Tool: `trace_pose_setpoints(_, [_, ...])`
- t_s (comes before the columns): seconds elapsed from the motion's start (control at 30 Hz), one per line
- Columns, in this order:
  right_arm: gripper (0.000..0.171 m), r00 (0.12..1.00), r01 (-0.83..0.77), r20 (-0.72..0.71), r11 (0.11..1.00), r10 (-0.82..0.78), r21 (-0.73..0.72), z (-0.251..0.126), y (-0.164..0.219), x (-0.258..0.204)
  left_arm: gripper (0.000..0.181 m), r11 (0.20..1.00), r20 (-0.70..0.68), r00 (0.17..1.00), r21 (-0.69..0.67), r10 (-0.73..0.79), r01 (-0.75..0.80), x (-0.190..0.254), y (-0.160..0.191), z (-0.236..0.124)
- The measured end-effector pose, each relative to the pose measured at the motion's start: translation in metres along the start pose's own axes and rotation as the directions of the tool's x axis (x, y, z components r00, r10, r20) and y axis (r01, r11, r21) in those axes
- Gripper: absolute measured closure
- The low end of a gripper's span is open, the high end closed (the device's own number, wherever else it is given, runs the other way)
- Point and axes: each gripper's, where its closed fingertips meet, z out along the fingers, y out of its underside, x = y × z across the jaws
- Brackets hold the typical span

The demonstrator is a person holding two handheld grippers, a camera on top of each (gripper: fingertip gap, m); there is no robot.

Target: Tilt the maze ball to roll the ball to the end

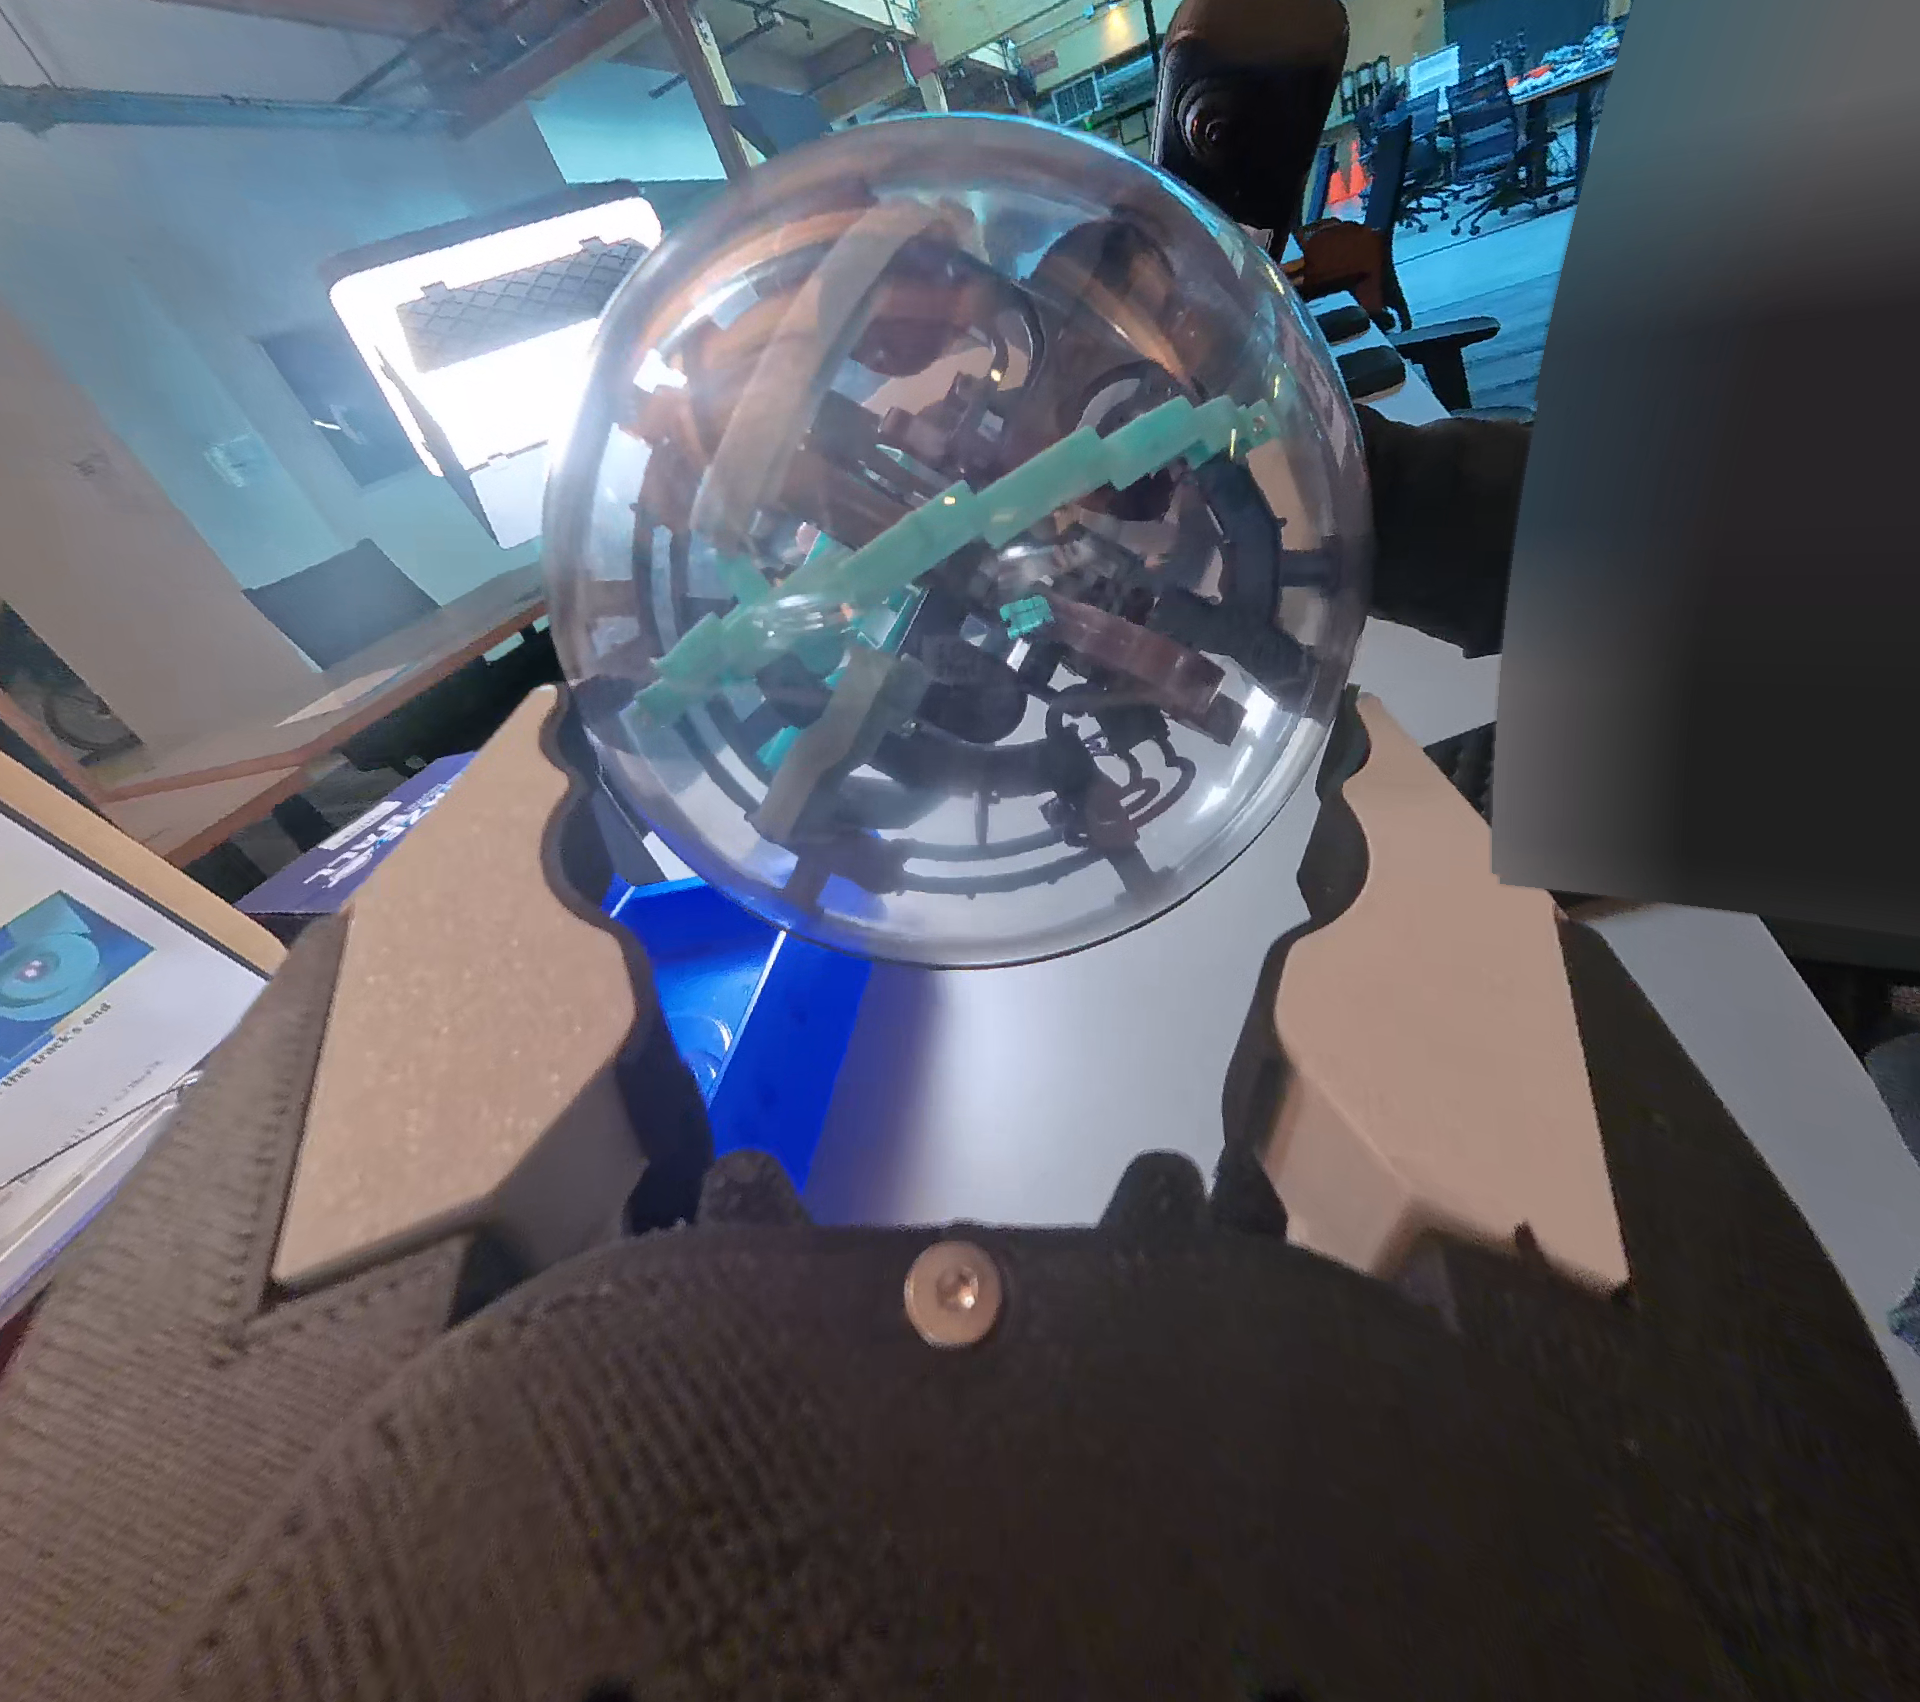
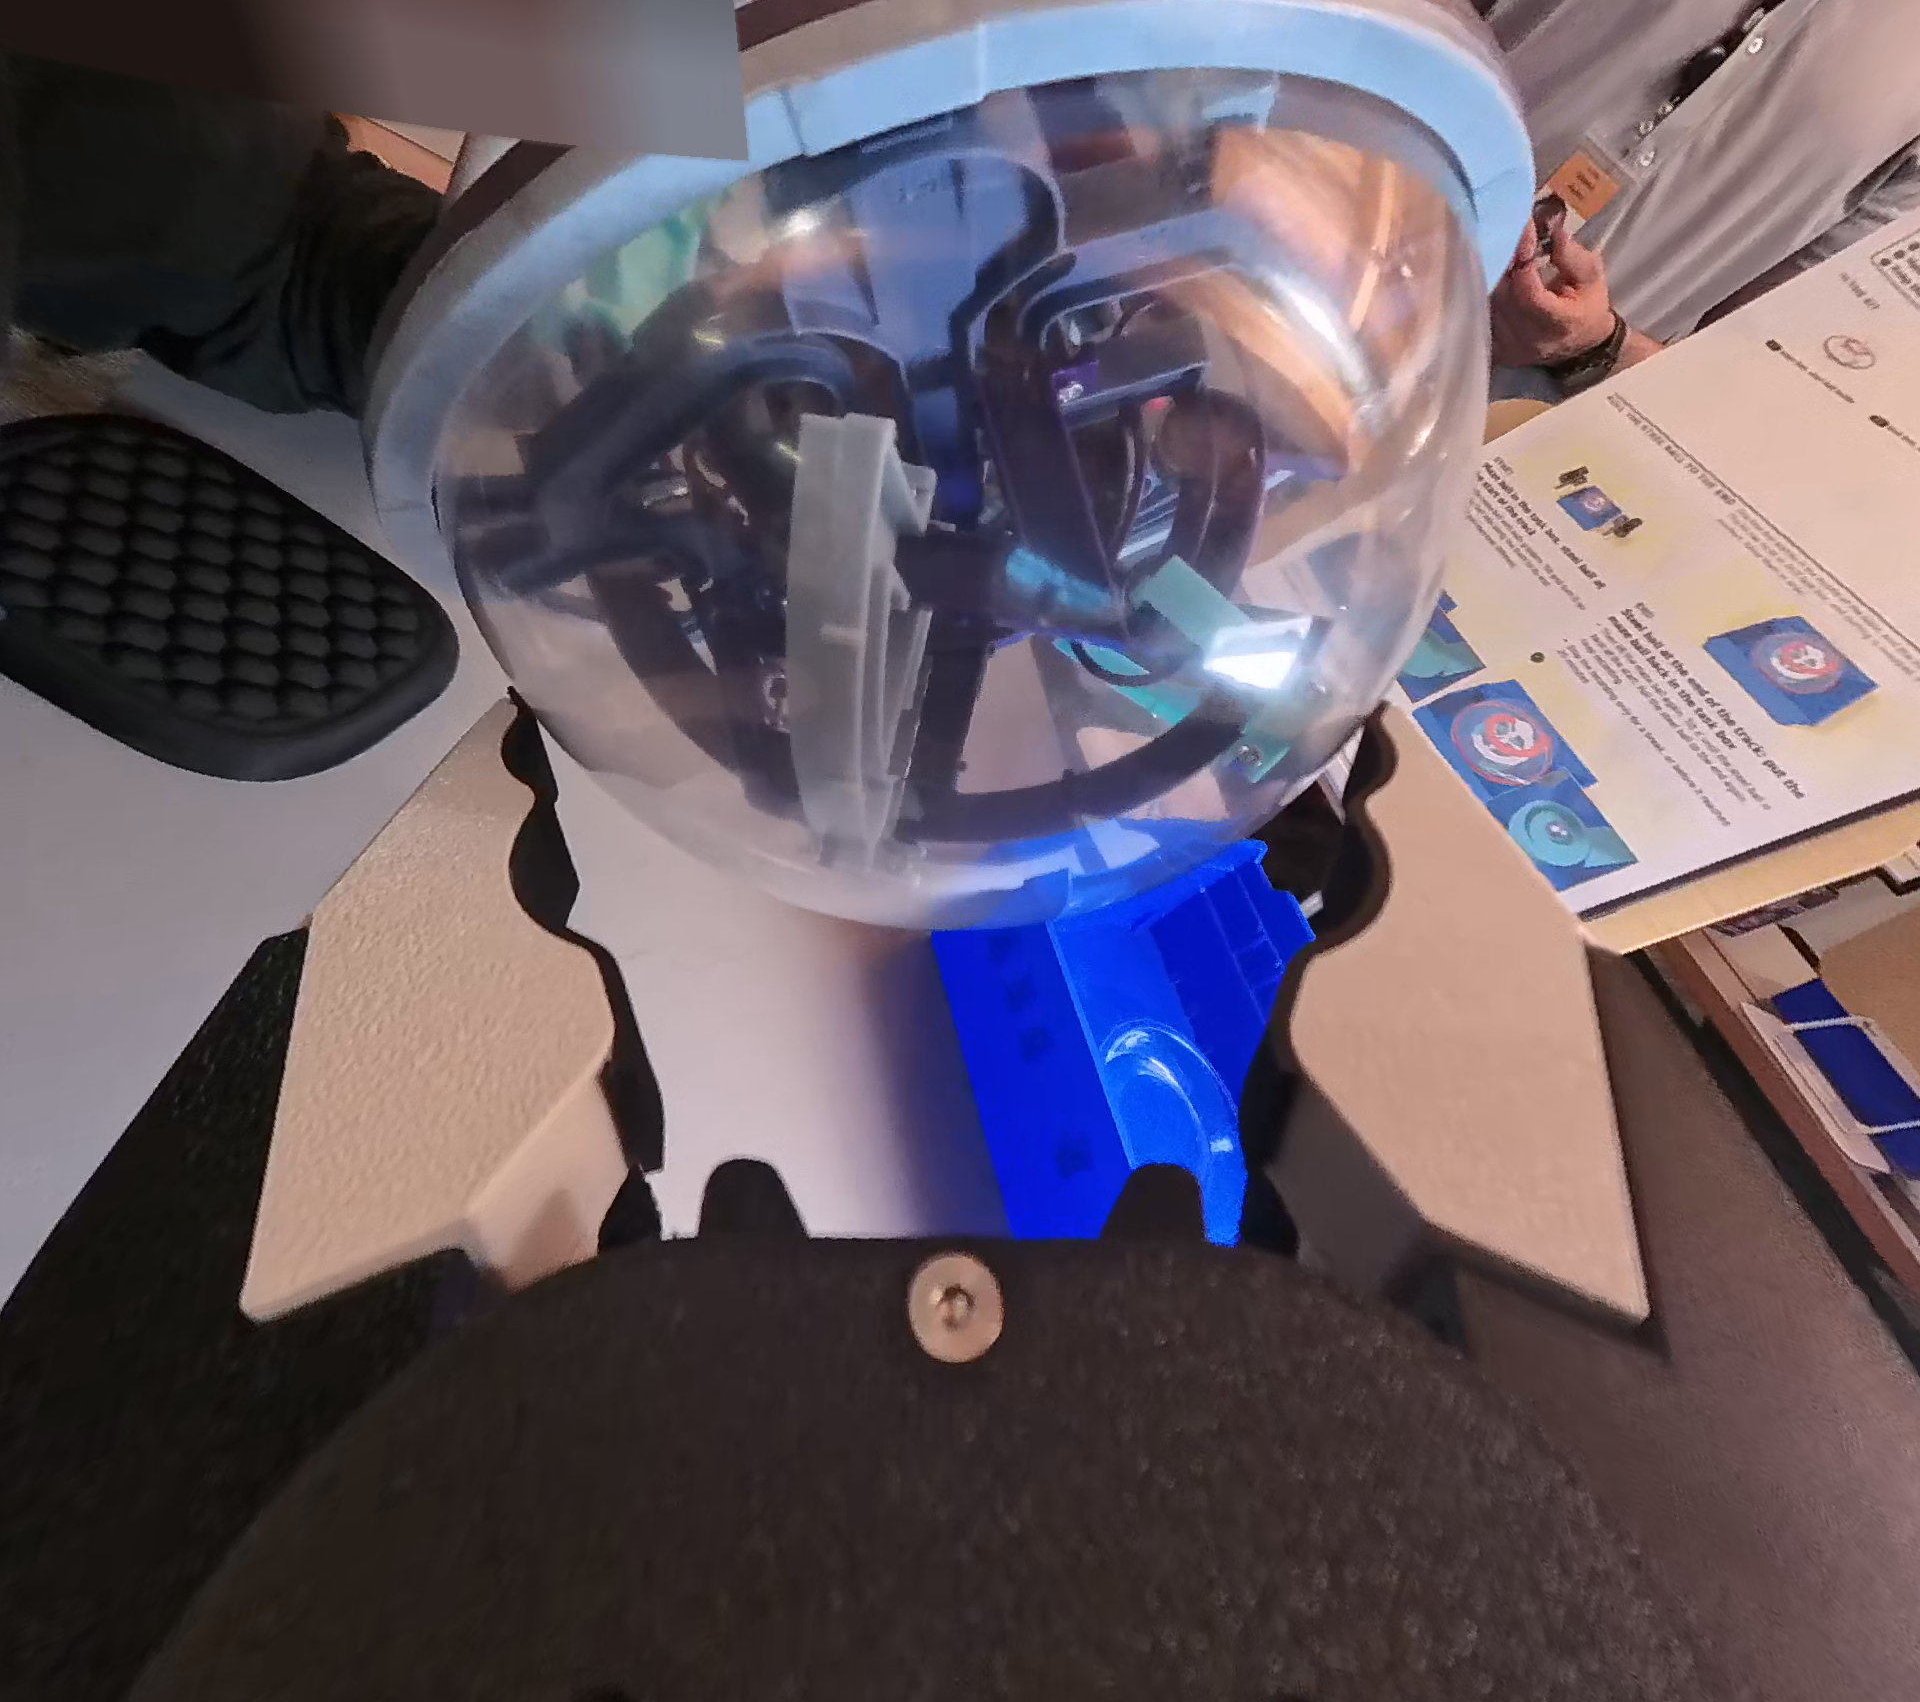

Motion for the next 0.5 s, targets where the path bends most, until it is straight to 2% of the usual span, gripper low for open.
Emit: trace_pose_setpoints(0.5, [0.024, 0.999, -0.027, 0.047, 1.0, 0.027, 0.005, -0.0062, 0.0005, -0.0023, 0.045, 1.0, 0.044, 0.999, 0.017, -0.014, 0.013, 0.0055, 0.0013, 0.006])
